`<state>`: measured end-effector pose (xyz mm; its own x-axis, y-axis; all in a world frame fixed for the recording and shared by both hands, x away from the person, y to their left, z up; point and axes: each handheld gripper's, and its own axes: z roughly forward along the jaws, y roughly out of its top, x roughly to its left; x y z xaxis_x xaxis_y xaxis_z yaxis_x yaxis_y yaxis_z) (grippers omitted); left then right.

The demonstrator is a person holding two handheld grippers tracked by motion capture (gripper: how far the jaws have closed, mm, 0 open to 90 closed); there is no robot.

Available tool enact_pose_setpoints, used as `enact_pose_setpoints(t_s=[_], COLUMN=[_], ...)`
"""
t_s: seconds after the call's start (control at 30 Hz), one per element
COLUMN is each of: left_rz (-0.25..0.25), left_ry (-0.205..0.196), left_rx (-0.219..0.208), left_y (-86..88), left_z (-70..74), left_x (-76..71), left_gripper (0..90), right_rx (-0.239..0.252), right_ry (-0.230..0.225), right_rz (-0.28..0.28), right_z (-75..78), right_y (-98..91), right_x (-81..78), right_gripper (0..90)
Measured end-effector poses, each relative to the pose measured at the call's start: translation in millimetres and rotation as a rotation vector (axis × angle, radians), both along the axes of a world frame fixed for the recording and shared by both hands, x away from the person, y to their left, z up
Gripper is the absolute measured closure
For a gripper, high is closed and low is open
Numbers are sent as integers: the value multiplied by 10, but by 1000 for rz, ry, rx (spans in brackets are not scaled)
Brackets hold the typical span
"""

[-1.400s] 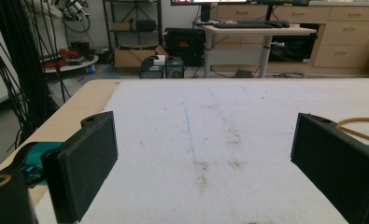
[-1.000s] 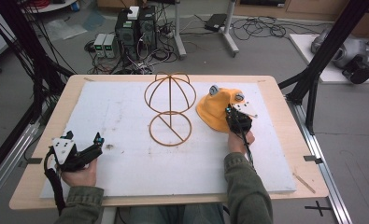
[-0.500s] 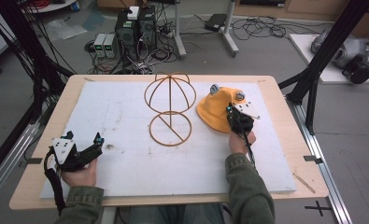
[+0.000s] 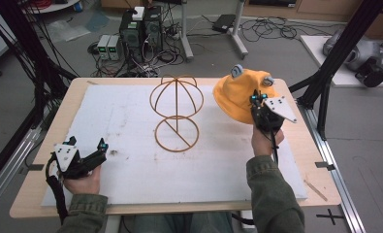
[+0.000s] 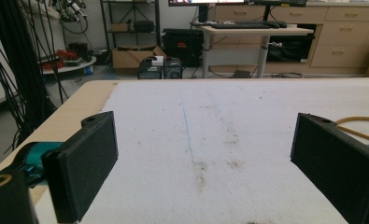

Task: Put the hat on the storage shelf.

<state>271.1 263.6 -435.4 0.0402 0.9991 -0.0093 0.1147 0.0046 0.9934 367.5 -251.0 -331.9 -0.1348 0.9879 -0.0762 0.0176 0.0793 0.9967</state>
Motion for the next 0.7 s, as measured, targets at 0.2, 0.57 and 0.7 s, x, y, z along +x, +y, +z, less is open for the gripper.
enact_pose_setpoints(t_s=[0.2,0.57,0.7], left_rz=[-1,2,2], left_ry=[-1,-3,-4], left_rx=[5,-8,-7], left_y=[-3,4,8], left_z=[4,1,2], left_x=[-6,-1,0], left_gripper=[78,78,78], right_rx=[17,10,15], right_ry=[-65,-127,-155], right_rz=[8,27,40], right_z=[312,512,620], right_y=[1,120,189], right_x=[-101,-170,-200], right_gripper=[879,878,879])
